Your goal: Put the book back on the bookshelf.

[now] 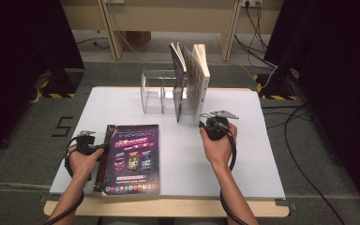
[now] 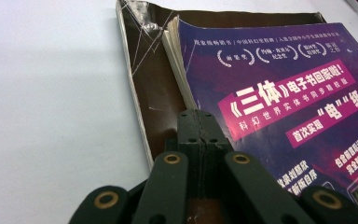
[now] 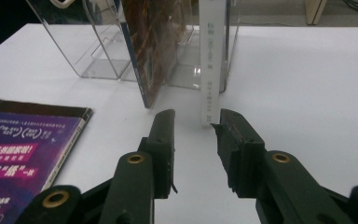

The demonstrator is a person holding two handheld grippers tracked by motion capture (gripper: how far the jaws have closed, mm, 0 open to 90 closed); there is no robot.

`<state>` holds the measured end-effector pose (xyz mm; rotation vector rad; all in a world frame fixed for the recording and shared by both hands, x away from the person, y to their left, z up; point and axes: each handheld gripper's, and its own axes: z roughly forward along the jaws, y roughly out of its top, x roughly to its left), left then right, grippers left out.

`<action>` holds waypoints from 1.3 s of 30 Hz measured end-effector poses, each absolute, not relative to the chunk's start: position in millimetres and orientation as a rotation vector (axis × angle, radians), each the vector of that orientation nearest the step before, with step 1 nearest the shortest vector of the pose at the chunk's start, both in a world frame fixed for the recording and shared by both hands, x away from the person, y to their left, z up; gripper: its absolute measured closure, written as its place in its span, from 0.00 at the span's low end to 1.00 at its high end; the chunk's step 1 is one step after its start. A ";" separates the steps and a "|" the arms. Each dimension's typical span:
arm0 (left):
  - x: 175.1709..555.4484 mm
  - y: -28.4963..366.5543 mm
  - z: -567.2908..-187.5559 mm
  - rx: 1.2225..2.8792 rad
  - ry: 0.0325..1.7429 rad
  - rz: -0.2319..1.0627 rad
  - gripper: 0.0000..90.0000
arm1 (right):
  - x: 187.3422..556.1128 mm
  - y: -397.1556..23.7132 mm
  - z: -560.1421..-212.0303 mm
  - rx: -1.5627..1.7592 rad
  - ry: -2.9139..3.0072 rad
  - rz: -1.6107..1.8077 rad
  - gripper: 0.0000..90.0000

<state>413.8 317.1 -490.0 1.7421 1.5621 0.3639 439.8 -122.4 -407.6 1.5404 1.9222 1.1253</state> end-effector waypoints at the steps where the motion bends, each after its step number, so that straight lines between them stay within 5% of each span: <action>1: 414.1 316.7 -489.6 1.742 1.568 0.362 0.99 | 439.6 -122.9 -409.1 1.548 1.926 1.123 0.74; 18: 417.9 294.5 -487.7 1.795 1.533 0.295 0.99 | 444.5 -115.8 -431.7 1.613 2.041 1.091 0.71; 39: 383.9 294.9 -489.5 1.783 1.515 0.275 0.99 | 472.3 -32.0 -459.5 1.592 2.312 1.069 0.66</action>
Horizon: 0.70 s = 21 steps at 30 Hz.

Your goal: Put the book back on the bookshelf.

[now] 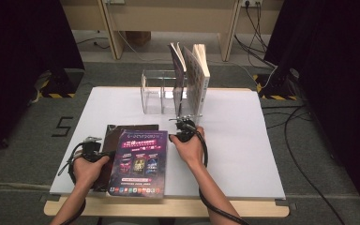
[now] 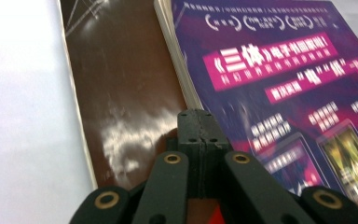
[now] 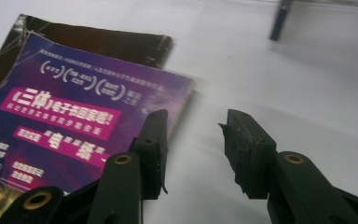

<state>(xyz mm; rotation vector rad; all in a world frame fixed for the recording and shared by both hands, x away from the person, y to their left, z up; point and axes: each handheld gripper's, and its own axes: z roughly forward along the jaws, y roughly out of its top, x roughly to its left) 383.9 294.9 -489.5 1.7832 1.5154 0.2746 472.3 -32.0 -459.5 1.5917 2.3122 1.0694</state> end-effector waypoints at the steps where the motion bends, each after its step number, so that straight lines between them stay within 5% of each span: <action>1: 381.4 295.1 -489.6 1.781 1.512 0.263 0.99 | 474.0 -28.0 -459.8 1.589 2.321 1.065 0.66; 13: 366.8 300.1 -483.4 1.704 1.496 0.261 0.93 | 499.5 2.5 -464.7 1.595 2.351 1.031 0.64; 21: 376.2 290.1 -477.1 1.722 1.474 0.297 0.79 | 510.5 1.0 -468.2 1.623 2.340 1.012 0.64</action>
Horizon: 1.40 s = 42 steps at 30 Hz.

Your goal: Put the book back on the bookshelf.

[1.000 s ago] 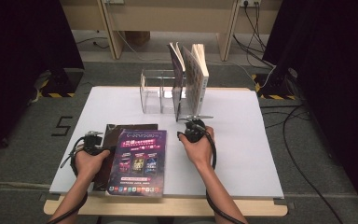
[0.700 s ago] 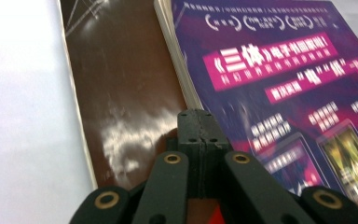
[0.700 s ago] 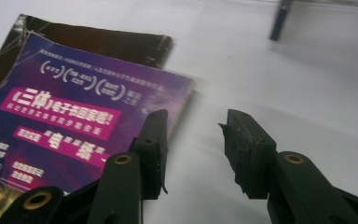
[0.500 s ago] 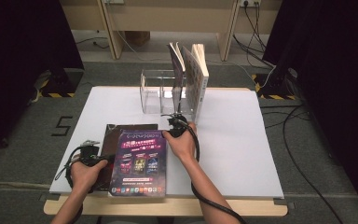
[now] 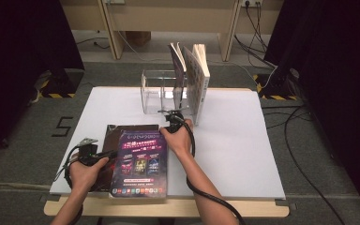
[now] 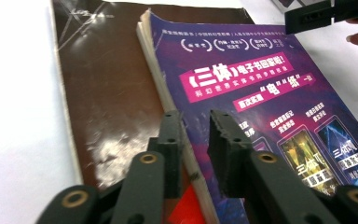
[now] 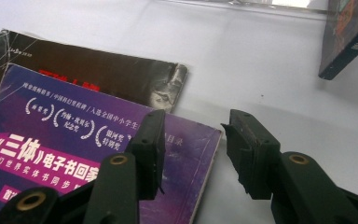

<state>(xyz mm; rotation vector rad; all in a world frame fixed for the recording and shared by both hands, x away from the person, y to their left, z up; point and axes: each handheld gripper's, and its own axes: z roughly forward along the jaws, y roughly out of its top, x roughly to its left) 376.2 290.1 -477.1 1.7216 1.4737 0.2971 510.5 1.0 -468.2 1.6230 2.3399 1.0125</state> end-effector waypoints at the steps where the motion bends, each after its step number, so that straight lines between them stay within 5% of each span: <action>1: 378.4 289.2 -479.3 1.738 1.480 0.296 0.77 | 511.0 1.3 -468.4 1.630 2.340 1.009 0.63; 42: 383.1 284.2 -486.6 1.760 1.522 0.208 0.75 | 510.6 -4.2 -482.4 1.772 2.277 1.166 0.64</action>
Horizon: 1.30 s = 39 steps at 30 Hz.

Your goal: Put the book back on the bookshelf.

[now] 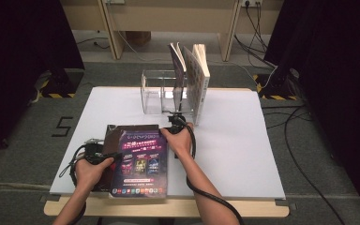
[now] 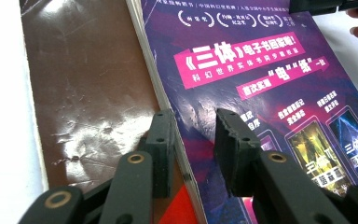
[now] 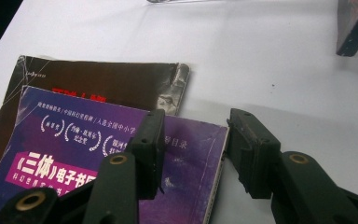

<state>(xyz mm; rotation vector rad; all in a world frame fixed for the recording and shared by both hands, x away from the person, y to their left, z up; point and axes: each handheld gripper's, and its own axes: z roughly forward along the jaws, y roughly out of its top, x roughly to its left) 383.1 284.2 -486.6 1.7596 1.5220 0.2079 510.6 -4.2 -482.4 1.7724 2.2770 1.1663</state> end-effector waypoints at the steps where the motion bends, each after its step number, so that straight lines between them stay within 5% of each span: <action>1: 383.1 284.2 -486.6 1.760 1.522 0.209 0.75 | 510.6 -4.3 -481.9 1.786 2.278 1.165 0.64; 39: 382.7 283.0 -486.2 1.754 1.536 0.217 0.75 | 495.3 -15.4 -478.9 1.883 2.328 1.301 0.68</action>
